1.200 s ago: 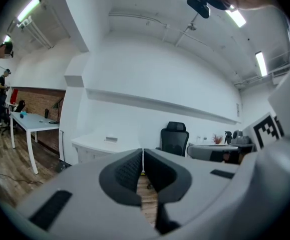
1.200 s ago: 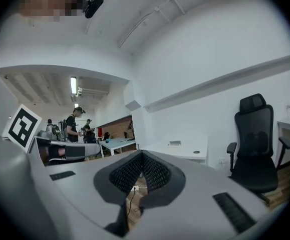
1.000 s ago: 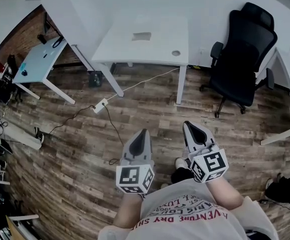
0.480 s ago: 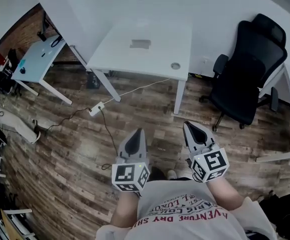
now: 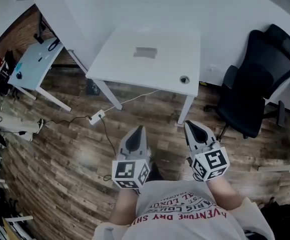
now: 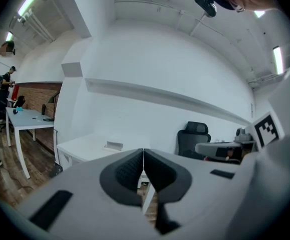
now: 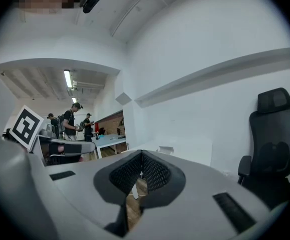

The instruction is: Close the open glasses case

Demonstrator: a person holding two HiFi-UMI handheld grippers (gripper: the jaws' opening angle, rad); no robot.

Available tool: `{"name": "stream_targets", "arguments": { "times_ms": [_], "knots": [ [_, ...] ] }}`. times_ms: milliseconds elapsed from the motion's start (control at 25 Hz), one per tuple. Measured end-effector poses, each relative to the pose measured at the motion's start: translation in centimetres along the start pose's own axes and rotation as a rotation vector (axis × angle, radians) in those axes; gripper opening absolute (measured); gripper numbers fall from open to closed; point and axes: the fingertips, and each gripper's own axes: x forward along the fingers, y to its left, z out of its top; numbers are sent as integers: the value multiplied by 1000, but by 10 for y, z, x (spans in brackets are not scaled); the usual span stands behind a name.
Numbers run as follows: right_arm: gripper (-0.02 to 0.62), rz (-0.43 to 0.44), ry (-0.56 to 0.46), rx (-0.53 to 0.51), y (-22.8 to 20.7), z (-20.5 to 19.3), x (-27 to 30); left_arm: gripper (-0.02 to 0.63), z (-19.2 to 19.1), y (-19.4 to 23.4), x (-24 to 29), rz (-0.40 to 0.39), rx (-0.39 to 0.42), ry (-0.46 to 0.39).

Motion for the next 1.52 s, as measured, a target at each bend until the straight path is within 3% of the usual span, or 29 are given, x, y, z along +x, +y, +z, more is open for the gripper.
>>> {"name": "stream_targets", "arguments": {
  "times_ms": [200,480,680,1080,1520],
  "knots": [
    [12,2,0,-20,-1,27,96,5,33,71,62,-24,2,-5],
    [12,-72,19,8,-4,43,220,5,61,170,141,-72,-12,25],
    [12,-104,32,33,-16,43,291,5,61,218,194,-105,-13,70],
    [12,-123,95,64,-79,27,378,5,39,251,294,-121,-39,175],
    [12,-79,242,146,-163,-3,470,5,13,288,413,-36,-83,334]
  ]
}}
